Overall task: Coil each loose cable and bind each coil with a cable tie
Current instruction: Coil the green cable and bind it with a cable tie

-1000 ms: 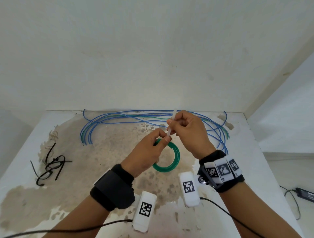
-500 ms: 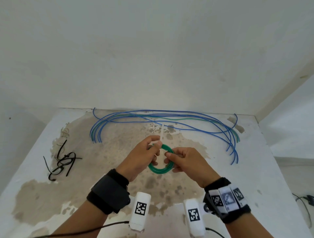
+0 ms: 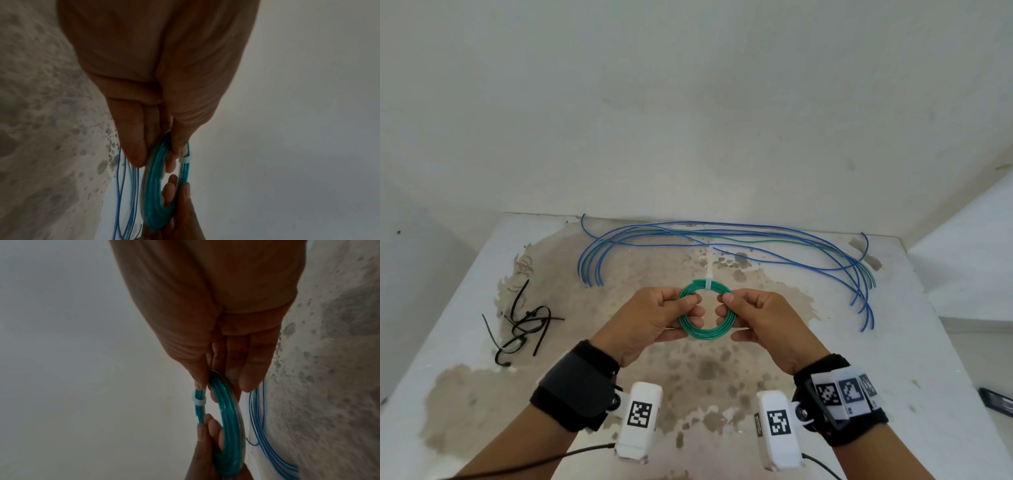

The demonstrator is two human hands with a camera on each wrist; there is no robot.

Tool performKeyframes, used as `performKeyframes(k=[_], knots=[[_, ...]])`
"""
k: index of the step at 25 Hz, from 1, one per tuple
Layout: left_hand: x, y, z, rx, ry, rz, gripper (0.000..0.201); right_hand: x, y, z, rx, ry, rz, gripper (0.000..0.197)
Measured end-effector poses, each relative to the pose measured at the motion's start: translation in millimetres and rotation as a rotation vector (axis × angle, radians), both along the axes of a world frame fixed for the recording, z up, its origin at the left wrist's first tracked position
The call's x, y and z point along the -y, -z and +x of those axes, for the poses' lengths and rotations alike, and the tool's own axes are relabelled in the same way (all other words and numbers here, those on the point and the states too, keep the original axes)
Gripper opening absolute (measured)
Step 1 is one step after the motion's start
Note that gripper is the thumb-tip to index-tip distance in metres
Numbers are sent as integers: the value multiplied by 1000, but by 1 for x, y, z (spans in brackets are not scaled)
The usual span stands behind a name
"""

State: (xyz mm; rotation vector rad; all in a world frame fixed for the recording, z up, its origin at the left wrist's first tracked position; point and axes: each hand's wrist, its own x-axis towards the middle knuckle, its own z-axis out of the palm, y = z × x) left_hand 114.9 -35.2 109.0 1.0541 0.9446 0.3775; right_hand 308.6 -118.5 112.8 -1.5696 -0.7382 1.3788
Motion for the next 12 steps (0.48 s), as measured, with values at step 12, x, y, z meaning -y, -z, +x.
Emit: performKeyframes(k=[12], knots=[[-17, -9, -38, -20, 113, 69, 26, -29, -13, -57, 151, -147, -113, 48]])
